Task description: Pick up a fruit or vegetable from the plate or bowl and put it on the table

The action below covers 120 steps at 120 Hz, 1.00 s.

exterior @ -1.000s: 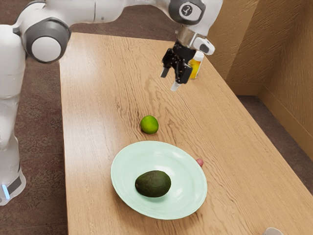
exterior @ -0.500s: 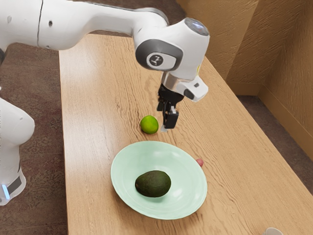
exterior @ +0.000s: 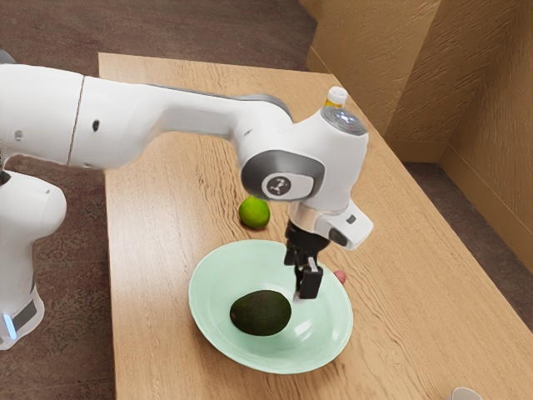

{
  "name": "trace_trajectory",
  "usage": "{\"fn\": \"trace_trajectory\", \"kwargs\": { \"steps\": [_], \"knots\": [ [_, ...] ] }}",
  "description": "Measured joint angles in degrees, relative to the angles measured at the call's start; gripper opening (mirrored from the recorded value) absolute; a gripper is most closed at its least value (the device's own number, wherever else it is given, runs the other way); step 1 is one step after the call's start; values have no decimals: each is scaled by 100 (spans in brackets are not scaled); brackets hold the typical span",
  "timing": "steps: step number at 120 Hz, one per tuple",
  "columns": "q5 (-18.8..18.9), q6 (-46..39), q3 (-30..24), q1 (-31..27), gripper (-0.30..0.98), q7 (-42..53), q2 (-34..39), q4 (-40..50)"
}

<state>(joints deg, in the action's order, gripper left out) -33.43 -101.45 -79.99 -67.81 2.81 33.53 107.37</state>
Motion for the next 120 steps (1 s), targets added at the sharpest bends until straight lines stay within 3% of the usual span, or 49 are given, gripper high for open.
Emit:
{"fn": "trace_trajectory", "kwargs": {
  "steps": [34, 100, 120],
  "knots": [
    [-127, 201, -551, -454, 66, 114, -119, 283],
    [-145, 545, -587, -549, 66, 238, 48, 465],
    [-151, 547, -582, -571, 60, 251, 100, 470]
  ]
}}
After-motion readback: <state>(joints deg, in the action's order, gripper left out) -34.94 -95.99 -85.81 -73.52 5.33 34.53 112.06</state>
